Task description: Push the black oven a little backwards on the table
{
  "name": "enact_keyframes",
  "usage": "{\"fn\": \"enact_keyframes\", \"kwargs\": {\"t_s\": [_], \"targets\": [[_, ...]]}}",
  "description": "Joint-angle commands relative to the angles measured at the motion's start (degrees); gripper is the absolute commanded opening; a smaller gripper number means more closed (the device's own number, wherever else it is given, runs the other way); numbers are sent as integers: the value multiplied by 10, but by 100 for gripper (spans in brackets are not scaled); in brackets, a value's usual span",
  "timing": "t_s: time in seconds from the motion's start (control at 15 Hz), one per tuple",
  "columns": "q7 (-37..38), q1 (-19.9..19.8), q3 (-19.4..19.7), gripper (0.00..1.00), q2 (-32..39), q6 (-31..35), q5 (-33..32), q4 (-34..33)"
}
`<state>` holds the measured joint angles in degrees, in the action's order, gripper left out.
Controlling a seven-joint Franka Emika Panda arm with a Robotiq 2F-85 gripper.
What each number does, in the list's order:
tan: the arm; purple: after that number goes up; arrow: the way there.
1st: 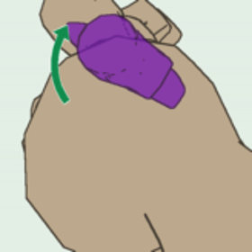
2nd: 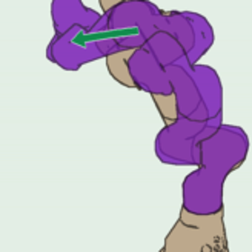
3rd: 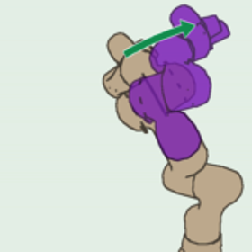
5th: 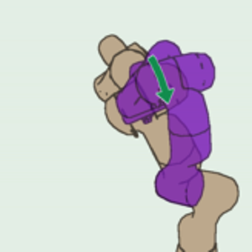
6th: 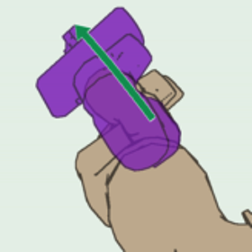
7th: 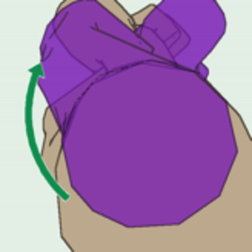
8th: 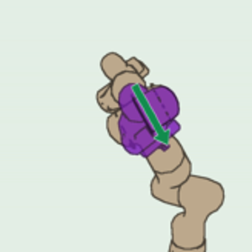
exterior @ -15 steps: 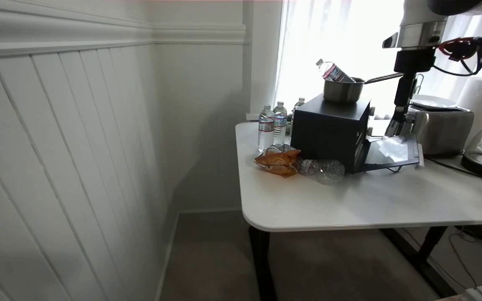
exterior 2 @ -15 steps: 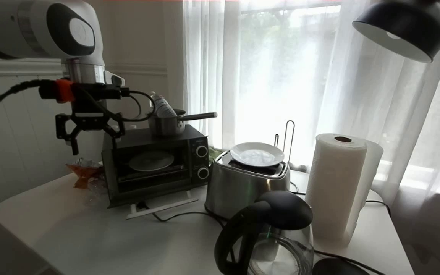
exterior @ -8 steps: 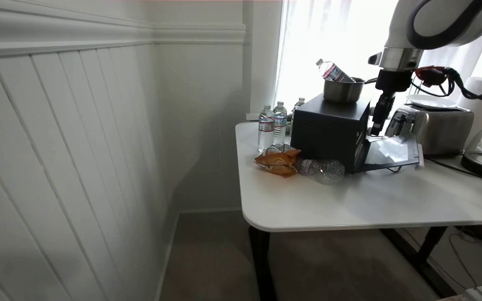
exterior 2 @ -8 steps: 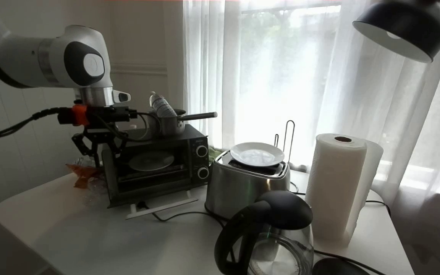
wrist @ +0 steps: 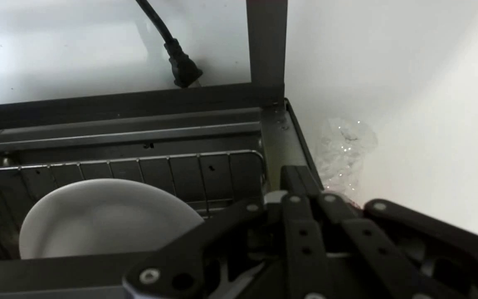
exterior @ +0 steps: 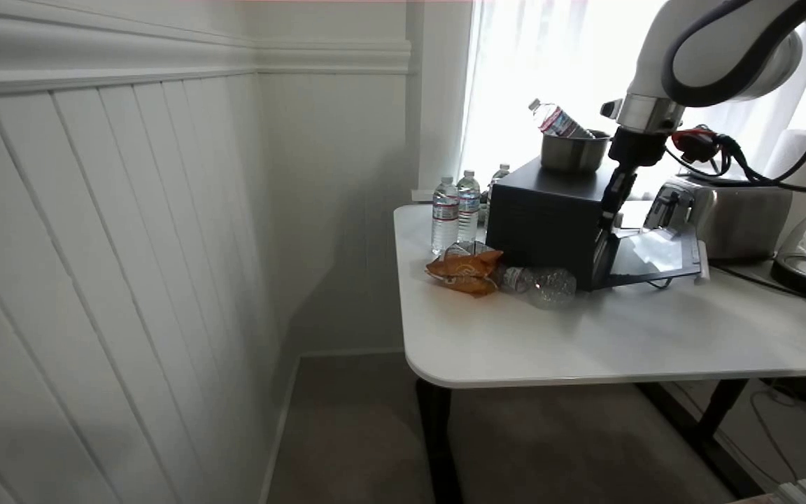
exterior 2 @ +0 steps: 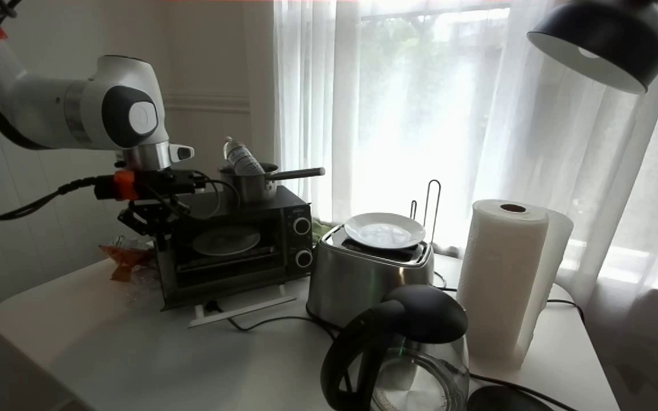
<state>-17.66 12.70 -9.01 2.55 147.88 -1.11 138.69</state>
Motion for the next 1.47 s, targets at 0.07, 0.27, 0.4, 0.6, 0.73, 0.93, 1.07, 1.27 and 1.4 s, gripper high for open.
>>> {"fn": "enact_keyframes", "kwargs": {"t_s": [0.07,0.27,0.4,0.6,0.73,0.93,1.07,1.27,1.4], "targets": [[-25,-8,-15,0,13,28,44,-10],[-55,-10,-20,0,16,42,85,-7],[-78,-10,-23,0,18,59,116,-6],[-113,-11,-27,0,23,71,154,-9],[-135,-11,-32,0,26,72,178,-14],[-152,-10,-36,0,34,75,192,-23],[-160,-9,-40,0,41,77,205,-30],[-163,-7,-46,0,51,85,220,-39],[-157,-5,-52,0,57,91,225,-46]]}}
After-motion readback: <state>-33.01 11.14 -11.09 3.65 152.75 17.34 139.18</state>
